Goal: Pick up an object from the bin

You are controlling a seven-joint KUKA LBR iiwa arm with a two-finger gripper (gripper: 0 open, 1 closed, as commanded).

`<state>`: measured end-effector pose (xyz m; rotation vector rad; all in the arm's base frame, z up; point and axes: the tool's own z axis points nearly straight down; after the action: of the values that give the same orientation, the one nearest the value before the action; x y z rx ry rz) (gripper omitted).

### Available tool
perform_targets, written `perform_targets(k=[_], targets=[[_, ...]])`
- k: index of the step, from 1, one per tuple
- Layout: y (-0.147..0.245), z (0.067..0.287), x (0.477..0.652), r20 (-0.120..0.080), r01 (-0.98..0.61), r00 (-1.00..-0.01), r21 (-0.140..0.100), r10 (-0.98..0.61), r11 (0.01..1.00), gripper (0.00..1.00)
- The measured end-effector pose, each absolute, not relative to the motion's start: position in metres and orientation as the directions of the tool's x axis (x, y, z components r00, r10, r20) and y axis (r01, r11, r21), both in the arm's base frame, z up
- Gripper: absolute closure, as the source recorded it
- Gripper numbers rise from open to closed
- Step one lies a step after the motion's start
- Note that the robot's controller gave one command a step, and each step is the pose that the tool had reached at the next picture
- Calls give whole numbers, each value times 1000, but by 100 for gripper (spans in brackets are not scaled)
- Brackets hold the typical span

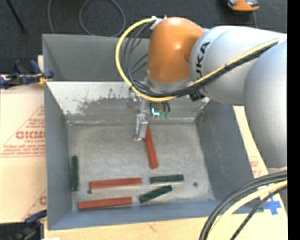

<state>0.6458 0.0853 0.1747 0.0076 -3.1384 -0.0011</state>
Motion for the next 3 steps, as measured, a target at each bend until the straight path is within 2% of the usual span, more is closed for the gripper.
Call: perform_targets(k=[1,2,3], targets=[[116,66,581,5,-83,-997,0,-83,997,0],[139,102,518,1,-93,-996,2,-93,996,0],[124,110,514,2,13,-1000,0,13,1000,0]])
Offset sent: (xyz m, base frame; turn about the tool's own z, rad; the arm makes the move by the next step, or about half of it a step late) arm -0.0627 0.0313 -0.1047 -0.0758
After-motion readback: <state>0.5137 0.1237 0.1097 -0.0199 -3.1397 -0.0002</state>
